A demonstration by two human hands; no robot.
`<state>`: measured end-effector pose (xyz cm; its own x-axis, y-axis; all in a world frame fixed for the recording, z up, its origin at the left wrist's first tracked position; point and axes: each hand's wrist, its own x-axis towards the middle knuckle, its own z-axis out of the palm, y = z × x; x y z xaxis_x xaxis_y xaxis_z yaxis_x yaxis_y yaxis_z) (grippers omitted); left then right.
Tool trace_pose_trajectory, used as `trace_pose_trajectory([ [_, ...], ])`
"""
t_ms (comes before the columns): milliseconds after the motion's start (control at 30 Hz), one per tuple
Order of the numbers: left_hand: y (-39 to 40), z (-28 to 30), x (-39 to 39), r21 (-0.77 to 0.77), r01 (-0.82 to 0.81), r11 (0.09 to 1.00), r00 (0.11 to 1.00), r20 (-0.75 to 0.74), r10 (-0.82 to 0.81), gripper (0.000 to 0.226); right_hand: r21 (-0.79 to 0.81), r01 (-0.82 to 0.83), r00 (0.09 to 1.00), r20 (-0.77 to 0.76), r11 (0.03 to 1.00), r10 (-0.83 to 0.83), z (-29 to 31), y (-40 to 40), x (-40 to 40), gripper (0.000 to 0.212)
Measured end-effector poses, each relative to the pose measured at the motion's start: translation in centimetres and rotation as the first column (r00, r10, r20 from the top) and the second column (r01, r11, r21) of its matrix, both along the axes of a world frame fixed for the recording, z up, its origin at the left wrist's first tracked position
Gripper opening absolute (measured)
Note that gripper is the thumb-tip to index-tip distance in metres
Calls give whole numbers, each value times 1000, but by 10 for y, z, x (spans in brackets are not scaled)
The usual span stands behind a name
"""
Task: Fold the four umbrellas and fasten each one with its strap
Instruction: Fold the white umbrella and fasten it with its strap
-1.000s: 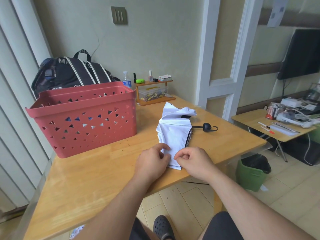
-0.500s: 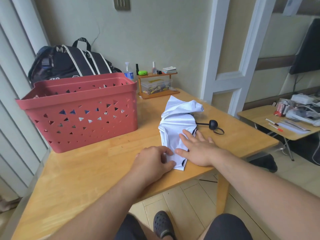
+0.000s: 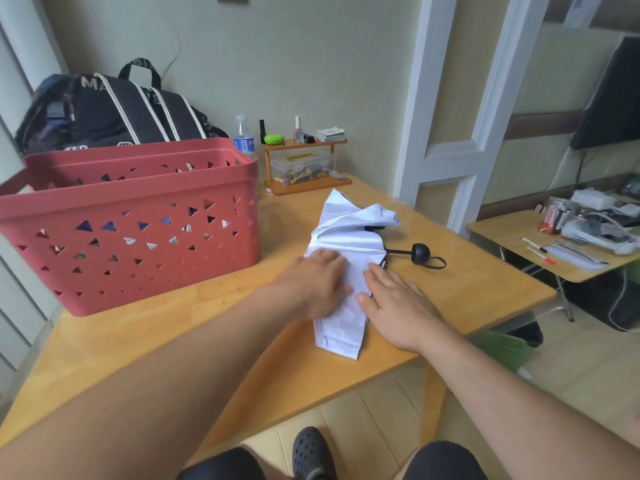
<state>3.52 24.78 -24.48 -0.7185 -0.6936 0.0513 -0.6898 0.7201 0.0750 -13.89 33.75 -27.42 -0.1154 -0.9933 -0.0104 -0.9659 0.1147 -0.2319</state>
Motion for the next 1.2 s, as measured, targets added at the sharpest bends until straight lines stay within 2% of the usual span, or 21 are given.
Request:
trace_pose_trajectory([
  [33, -2, -9, 3, 58, -16, 998, 993, 116, 9, 69, 11, 13, 1000, -9, 1000, -13, -1, -1, -1, 64],
  [67, -5, -18, 7, 112, -33, 993, 986, 168, 13, 74, 20, 21, 1000, -21, 1000, -21, -1, -2, -1, 65],
  [233, -8, -26, 13, 130, -6, 991, 989, 146, -13, 91, -6, 15, 1000, 13, 1000, -15, 2, 0, -1, 61],
  [267, -10, -26, 14, 128, 0, 992, 988, 151, -20, 96, -39, 4, 999, 42, 999, -3, 1, 0, -2, 60],
  [333, -11, -28, 16, 142, 13, 990, 988, 150, -34, 105, -154, 34, 980, 198, 988, -3, 1, 0, -5, 55],
  [367, -11, -29, 17, 148, 20, 989, 989, 142, -41, 109, -243, 72, 962, 274, 967, -2, 3, -1, -6, 50],
  [400, -11, -29, 18, 153, 29, 988, 990, 133, -49, 113, -363, 86, 958, 285, 928, 23, 6, -2, -8, 42],
  [467, -12, -28, 19, 166, 42, 985, 991, 120, -62, 120, -532, -3, 987, 137, 847, 89, 15, -13, -10, 23],
  [500, -12, -28, 19, 164, 49, 985, 991, 116, -69, 123, -534, -54, 988, 92, 844, 122, 18, -23, -12, 19],
  [567, -9, -28, 21, 145, 62, 987, 989, 127, -81, 124, -399, -92, 983, 109, 912, 147, 23, -40, -20, 21],
  [633, -4, -26, 26, 124, 85, 989, 980, 167, -105, 116, -255, -161, 975, 107, 953, 194, 14, -48, -29, 27],
  [667, -2, -24, 29, 124, 110, 986, 971, 197, -133, 110, -235, -192, 972, 88, 953, 218, 7, -49, -33, 31],
  [733, 3, -21, 37, 141, 194, 971, 947, 232, -222, 96, -254, -203, 965, 112, 946, 237, -4, -49, -40, 35],
  [867, 12, -10, 54, 104, 424, 900, 876, 204, -436, 71, -299, -72, 924, 339, 951, 176, -8, -54, -42, 31],
  [933, 16, -2, 53, 94, 498, 862, 846, 165, -507, 60, -332, -77, 933, 307, 940, 185, -10, -55, -41, 28],
  [1000, 19, 7, 42, 164, 498, 852, 864, -3, -504, 47, -344, -116, 944, 253, 932, 211, -13, -55, -40, 28],
  [1033, 18, 9, 32, 174, 466, 868, 885, -105, -454, 48, -341, -108, 944, 259, 934, 203, -13, -54, -40, 27],
  [1067, 15, 10, 21, 149, 410, 900, 907, -168, -386, 47, -335, -95, 941, 278, 937, 195, -13, -54, -41, 27],
  [1133, 6, -1, 3, 26, 278, 960, 943, -196, -267, 27, -324, -95, 930, 309, 941, 200, -13, -55, -43, 28],
  [1200, 1, -21, -3, -105, 233, 967, 946, -205, -250, 30, -304, -99, 919, 338, 947, 205, -11, -57, -45, 32],
])
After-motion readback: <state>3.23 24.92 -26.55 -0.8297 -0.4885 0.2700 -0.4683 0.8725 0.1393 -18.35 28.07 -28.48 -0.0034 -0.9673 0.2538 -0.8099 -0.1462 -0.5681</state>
